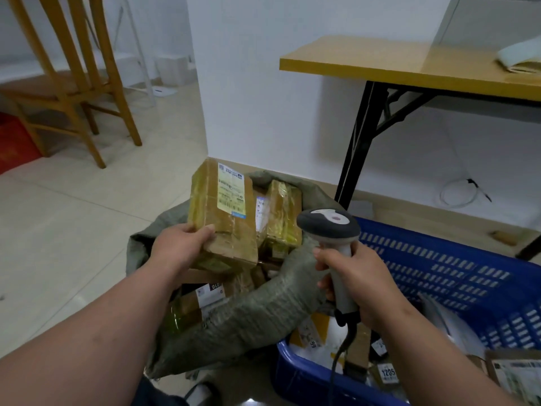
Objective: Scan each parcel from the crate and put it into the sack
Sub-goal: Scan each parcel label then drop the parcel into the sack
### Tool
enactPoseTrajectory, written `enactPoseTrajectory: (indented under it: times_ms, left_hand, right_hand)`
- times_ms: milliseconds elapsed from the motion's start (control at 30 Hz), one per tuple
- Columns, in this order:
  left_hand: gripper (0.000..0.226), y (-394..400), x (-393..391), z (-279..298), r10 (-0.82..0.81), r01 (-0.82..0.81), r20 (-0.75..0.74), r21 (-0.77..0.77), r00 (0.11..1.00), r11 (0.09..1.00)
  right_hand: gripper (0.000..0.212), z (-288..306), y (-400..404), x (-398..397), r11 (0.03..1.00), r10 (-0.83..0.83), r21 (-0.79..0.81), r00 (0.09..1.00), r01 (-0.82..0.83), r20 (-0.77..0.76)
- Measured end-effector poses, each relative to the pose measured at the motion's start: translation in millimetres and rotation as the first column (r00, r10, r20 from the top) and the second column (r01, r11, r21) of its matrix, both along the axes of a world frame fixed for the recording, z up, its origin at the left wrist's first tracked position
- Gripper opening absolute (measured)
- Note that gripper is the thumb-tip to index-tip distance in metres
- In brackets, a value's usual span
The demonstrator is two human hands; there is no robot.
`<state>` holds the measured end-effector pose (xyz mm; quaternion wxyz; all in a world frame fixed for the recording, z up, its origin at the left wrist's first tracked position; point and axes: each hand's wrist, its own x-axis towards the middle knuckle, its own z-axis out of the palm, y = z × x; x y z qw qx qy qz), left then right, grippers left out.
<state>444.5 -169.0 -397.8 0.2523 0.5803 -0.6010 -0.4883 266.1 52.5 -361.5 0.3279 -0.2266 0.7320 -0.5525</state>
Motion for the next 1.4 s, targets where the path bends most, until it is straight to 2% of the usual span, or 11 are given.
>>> enactPoseTrajectory:
  times_ms: [167, 300, 367, 500, 567, 667, 767, 867, 1000, 1133, 1400]
  left_hand:
    - [0.033, -19.9, -11.6, -20.9, -0.152, 0.146, 0.114, 0.064, 0.982, 0.987]
    - [0.041, -25.4, -18.2, -28.6, -0.092, 0.099, 0.165, -0.032, 0.982, 0.995]
    - [0.044, -25.1, -17.5, -33.9, -0.119, 0.119, 0.138, 0.005, 0.983, 0.993]
    - [0.050, -20.0, -16.3, -35.1, -0.160, 0.166, -0.046, 0.220, 0.986, 0.961]
    - [0.055, -15.3, -16.8, -35.9, -0.194, 0.197, -0.038, 0.239, 0.980, 0.951]
    - [0.057, -11.8, -19.8, -38.1, -0.194, 0.181, 0.081, 0.140, 0.978, 0.973]
    - [0.054, -13.4, -25.3, -30.9, -0.082, 0.122, 0.261, -0.141, 0.962, 0.982]
    - [0.050, -10.9, -30.1, -19.8, -0.057, 0.123, 0.236, -0.276, 0.970, 0.953]
    - [0.044, 8.6, -39.8, -9.2, -0.170, 0.261, 0.279, -0.328, 0.945, 0.908]
    - [0.041, 33.2, -59.7, 3.8, -0.242, 0.330, 0.274, -0.343, 0.931, 0.879]
    - [0.041, 101.3, -115.8, 15.8, -0.427, 0.511, 0.287, -0.379, 0.858, 0.772]
  right_hand:
    - [0.024, -7.4, -10.1, -2.3, 1.000, -0.003, 0.029, 1.000, 0.003, -0.006]
    - [0.024, -9.1, -10.2, -7.1, 0.999, -0.030, 0.027, 0.999, 0.030, 0.012]
    - [0.024, -9.1, -9.7, -8.3, 0.999, -0.044, 0.023, 0.999, 0.044, 0.023]
    - [0.025, -9.4, -8.0, -8.3, 0.998, -0.049, 0.028, 0.998, 0.048, 0.030]
    - [0.024, -10.0, -6.8, -7.3, 0.999, -0.039, 0.039, 0.999, 0.037, 0.036]
    - [0.024, -9.4, -3.9, -7.3, 0.998, -0.041, 0.048, 0.998, 0.039, 0.042]
    - [0.023, -7.3, 0.5, -9.6, 0.998, -0.052, 0.044, 0.997, 0.049, 0.051]
    - [0.022, -4.7, 6.1, -13.4, 0.998, -0.048, 0.049, 0.998, 0.047, 0.036]
    - [0.022, 0.4, 18.0, -18.7, 0.997, -0.059, 0.055, 0.998, 0.057, 0.028]
    - [0.021, 6.9, 37.5, -28.0, 0.995, -0.092, 0.046, 0.996, 0.092, 0.019]
    - [0.021, 2.8, 98.2, -69.6, 0.957, -0.290, 0.029, 0.952, 0.289, 0.094]
